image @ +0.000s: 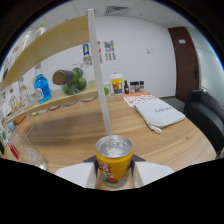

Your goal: Make me a cup of Vodka Sunrise.

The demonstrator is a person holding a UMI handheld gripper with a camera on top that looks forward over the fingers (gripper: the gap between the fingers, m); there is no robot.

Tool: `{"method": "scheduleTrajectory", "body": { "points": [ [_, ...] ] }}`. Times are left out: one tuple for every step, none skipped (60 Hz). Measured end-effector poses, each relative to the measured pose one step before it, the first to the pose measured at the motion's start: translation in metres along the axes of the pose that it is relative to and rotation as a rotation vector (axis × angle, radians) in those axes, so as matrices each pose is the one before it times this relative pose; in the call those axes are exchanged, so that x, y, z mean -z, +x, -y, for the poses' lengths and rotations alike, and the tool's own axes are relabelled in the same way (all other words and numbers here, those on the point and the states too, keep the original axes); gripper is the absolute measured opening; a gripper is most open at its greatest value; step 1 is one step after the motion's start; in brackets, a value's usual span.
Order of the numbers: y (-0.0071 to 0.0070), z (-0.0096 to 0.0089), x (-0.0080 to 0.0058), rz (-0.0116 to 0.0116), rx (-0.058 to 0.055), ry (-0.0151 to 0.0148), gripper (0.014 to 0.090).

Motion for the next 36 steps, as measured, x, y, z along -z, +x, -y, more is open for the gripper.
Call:
{"method": "scheduleTrajectory", "body": {
  "points": [
    [0.00015, -0.00085, 0.00107, -0.00054, 0.002, -0.00152, 0.0529],
    [0.0, -0.00088, 0.00092, -0.00059, 0.0032, -0.0016, 0.053],
    [0.00003, -0.00096, 0.00109, -0.00031, 0.0041, -0.00094, 0.053],
    [-0.00028, -0.00113, 0.00093, 0.00003, 0.0052, -0.00127, 0.0531],
    [-0.00028, -0.00104, 0.00084, -0.0005, 0.0071, -0.00093, 0.0532],
    [-0.0002, -0.00109, 0.00089, -0.00069, 0.0091, -0.00126, 0.0532],
    [0.00001, -0.00142, 0.00131, -0.00033, 0.0115, -0.0019, 0.0533],
    [-0.0001, -0.00133, 0.00033, -0.0015, 0.0112, -0.00302, 0.0533],
    [-0.00048, -0.0017, 0.00072, -0.00367, 0.0124, -0.00477, 0.0535],
    [-0.0001, -0.00141, 0.00063, -0.00219, 0.0121, -0.00465, 0.0538],
    [-0.00027, -0.00102, 0.00059, -0.00197, 0.0118, -0.00288, 0.0537],
    [0.00002, -0.00024, 0.0007, -0.00432, 0.0096, -0.00098, 0.0538],
    [0.00039, -0.00019, 0.00056, -0.00432, 0.0071, -0.00132, 0.0539],
    [0.00038, -0.0005, 0.00054, -0.00424, 0.005, -0.00279, 0.0541],
    [-0.00009, -0.00031, 0.00073, -0.00286, 0.0023, -0.00371, 0.0549],
    [0.00004, -0.0001, 0.00096, -0.00358, 0.0005, -0.00401, 0.0572],
    [0.00043, 0.00019, 0.00137, -0.00399, -0.0014, -0.00428, 0.061],
    [0.0001, 0.00028, 0.0017, -0.0036, -0.0029, -0.00416, 0.0665],
    [0.00084, 0.00041, 0.00196, -0.00656, -0.0048, -0.00371, 0.0716],
    [0.00079, 0.00058, 0.0022, -0.00701, -0.0054, -0.00388, 0.0758],
    [-0.00064, 0.00076, 0.00259, -0.00292, -0.0075, -0.00446, 0.0795],
    [-0.00123, 0.001, 0.00304, 0.00116, -0.0071, -0.00446, 0.0831],
    [-0.00039, 0.00132, 0.00398, 0.00019, -0.0054, -0.00322, 0.0849],
    [0.00006, 0.00211, 0.00352, -0.005, -0.0054, 0.00052, 0.0856],
    [-0.00056, 0.00281, 0.00419, -0.00329, -0.004, 0.00401, 0.0854],
    [-0.0003, 0.0035, 0.00482, -0.00432, -0.0023, 0.00701, 0.0851],
    [-0.00022, 0.0038, 0.00522, -0.00639, -0.0014, 0.00816, 0.0849],
    [-0.0005, 0.00426, 0.00543, -0.00652, 0.0005, 0.00911, 0.0853],
    [-0.00055, 0.00435, 0.00593, -0.00592, 0.0018, 0.00944, 0.0852],
    [-0.00139, 0.00443, 0.00633, -0.00434, 0.0017, 0.00919, 0.0853],
    [-0.00195, 0.00458, 0.00637, -0.00332, 0.0018, 0.00967, 0.0854],
    [-0.0025, 0.00458, 0.00681, -0.00147, 0.0008, 0.00978, 0.0853],
    [-0.00301, 0.00493, 0.00685, -0.00018, 0.0002, 0.01009, 0.0853],
    [-0.0038, 0.00463, 0.00692, 0.00165, -0.0008, 0.01016, 0.0852],
    [-0.00503, 0.00564, 0.0074, 0.00273, -0.0022, 0.00484, 0.0852],
    [-0.00468, 0.00444, 0.00628, 0.00352, -0.0012, 0.00984, 0.0853]
  ]
}}
